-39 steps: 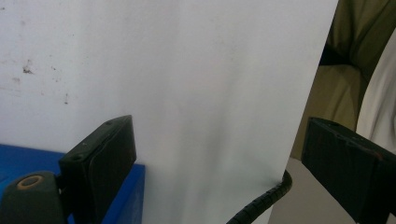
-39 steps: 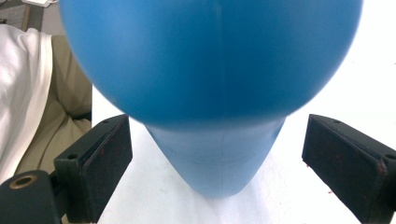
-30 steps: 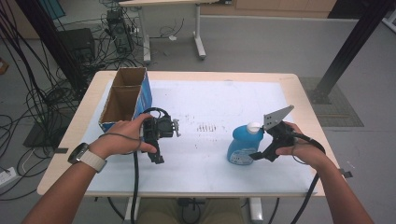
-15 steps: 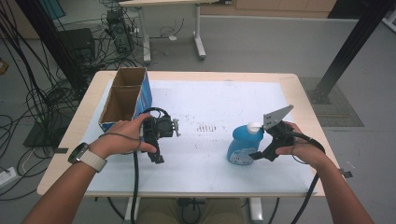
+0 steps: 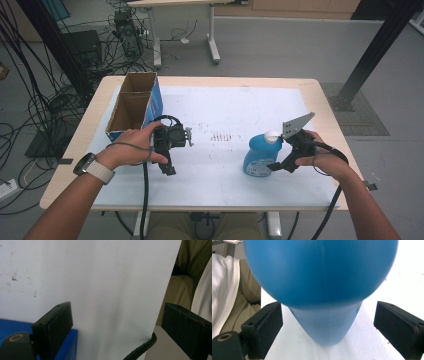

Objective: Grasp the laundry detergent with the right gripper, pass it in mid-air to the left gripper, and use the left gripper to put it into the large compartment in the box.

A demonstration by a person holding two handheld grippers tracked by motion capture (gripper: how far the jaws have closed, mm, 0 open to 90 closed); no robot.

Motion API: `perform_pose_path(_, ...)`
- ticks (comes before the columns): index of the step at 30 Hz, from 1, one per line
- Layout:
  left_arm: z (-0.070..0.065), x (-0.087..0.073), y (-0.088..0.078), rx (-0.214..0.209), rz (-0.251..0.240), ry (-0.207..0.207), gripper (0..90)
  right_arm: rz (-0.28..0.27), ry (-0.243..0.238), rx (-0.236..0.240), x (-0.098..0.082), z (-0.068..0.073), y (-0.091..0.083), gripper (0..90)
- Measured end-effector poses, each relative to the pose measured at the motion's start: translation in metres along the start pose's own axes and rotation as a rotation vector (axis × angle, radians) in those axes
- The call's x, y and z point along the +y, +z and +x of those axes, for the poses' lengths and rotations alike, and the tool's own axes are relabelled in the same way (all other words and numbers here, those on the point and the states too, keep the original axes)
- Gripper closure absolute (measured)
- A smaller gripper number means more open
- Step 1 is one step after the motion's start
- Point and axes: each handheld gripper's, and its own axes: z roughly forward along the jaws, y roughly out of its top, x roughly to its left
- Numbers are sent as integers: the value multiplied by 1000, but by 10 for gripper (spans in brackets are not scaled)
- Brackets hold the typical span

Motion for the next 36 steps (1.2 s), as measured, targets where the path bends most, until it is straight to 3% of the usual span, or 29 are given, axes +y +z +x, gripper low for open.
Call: perform_pose_path(36, 1, 0, 1, 2, -9, -3, 105, -2, 0, -3, 0, -1, -1, 84)
